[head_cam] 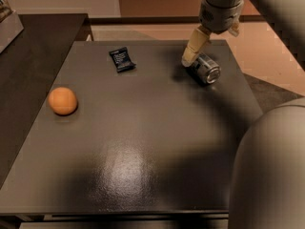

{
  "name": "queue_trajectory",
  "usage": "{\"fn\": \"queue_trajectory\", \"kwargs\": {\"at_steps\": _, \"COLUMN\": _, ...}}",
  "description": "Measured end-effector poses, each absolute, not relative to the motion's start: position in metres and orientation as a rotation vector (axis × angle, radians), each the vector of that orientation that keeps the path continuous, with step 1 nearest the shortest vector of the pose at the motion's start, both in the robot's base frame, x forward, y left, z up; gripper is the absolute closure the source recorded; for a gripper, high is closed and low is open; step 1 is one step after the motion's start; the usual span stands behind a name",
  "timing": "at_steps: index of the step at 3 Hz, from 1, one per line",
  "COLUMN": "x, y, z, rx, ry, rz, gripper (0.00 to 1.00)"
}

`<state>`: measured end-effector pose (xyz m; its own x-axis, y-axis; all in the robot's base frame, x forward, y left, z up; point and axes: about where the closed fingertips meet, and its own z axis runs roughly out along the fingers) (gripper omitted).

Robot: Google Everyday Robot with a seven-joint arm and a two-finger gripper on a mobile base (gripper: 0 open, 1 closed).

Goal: Place 7up can upright

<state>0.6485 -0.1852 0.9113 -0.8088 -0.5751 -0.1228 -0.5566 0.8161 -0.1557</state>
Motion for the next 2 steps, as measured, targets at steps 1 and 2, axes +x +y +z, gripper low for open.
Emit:
{"fn": "queue_trajectory", "kwargs": {"at_steps": 1, "x": 0.665, "y": -0.177, "z": 0.896, "rx": -0.75, "ry": 2.89, "rz": -0.109, "gripper": 0.0}}
{"fn": "queue_trajectory", "kwargs": {"at_steps": 2, "x": 0.673, "y": -0.169, "z": 0.878, "rx": -0.674, "ry": 2.931, "rz": -0.06, "gripper": 0.0}}
